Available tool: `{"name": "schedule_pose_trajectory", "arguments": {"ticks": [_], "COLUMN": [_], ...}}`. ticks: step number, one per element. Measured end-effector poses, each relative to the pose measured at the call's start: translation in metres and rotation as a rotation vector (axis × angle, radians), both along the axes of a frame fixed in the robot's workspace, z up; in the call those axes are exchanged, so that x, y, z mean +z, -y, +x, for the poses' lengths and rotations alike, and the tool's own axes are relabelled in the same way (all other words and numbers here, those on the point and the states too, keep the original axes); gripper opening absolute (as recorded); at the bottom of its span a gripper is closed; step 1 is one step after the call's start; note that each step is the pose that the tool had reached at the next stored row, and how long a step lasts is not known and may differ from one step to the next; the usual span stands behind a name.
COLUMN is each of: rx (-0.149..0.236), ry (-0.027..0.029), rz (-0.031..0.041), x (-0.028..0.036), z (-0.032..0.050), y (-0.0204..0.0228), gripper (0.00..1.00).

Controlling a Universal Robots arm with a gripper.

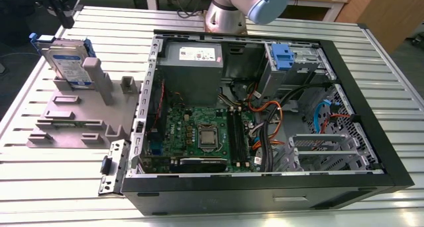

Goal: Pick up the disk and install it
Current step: 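Reach for the disk, then pick up the disk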

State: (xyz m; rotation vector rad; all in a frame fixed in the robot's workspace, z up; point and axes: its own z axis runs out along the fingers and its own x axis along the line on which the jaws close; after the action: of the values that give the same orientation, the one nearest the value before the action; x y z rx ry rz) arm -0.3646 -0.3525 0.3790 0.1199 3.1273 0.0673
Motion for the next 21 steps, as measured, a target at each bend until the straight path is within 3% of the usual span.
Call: {"name": "schedule_pose_trajectory", "arguments": {"ticks": [9,12,21], "rx": [0.0,0.0,0.0], "ry": [0.0,0.0,-0.0002], "rz": [0.0,0.0,0.0], "x": [-0.0038,-0.0048,-0.0057], "z": [-0.0405,-0.0495,-0.0521], "y": [-0.0042,-0.0048,-0.0048], "gripper": [0.11,0.11,0.11]}}
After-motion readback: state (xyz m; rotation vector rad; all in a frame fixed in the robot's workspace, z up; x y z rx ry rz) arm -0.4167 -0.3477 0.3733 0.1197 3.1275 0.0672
